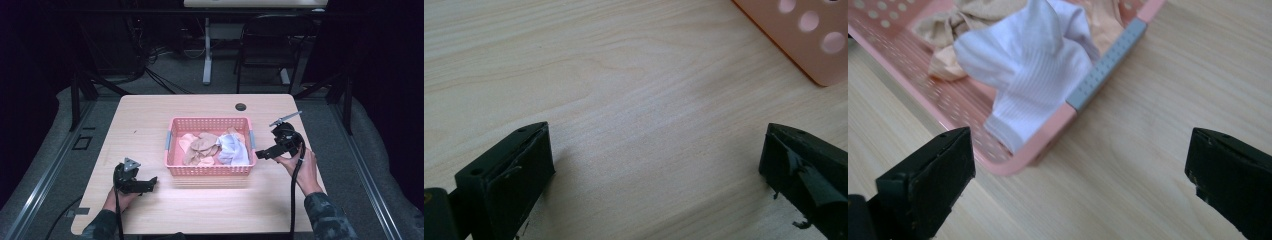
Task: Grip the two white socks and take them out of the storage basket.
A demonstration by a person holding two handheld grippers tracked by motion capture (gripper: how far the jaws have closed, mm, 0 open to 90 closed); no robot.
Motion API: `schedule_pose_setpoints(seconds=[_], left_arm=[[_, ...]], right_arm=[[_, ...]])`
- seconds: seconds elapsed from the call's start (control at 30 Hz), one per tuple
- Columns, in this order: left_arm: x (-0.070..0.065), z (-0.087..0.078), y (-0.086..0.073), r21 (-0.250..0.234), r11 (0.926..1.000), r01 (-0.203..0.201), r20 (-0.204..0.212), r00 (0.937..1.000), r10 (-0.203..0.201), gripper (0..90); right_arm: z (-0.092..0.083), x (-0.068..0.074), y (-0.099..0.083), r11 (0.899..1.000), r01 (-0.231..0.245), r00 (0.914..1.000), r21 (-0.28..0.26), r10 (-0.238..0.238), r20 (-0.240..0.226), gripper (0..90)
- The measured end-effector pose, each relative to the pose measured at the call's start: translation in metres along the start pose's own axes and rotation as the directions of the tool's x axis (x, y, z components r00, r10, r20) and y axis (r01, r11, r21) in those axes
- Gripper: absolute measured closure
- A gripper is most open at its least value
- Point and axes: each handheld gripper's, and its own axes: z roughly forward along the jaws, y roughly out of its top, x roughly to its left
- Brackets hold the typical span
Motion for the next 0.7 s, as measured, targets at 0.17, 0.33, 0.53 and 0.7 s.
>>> schedule_pose_setpoints(seconds=[0.17, 0.33, 0.53, 0.7], left_arm=[[0.000, 0.000, 0.000, 0.000, 1.0000, 0.000, 0.000, 1.0000, 0.000, 0.8], [0.000, 0.000, 0.000, -0.001, 1.0000, 0.001, 0.000, 1.0000, -0.001, 0.8], [0.000, 0.000, 0.000, 0.000, 1.0000, -0.001, 0.002, 1.0000, 0.001, 0.8], [0.000, 0.000, 0.000, 0.000, 1.0000, -0.002, 0.003, 1.0000, 0.002, 0.8]], right_arm=[[0.010, 0.013, 0.017, 0.999, 0.032, 0.9993, -0.010, -0.032, -0.019, 0.0], [0.025, 0.027, 0.032, 0.998, 0.061, 0.9975, 0.008, -0.061, -0.036, 0.0], [0.044, 0.039, 0.044, 0.996, 0.086, 0.9950, 0.037, -0.084, -0.054, 0.0], [0.062, 0.048, 0.051, 0.993, 0.093, 0.9941, 0.067, -0.089, -0.062, 0.0]])
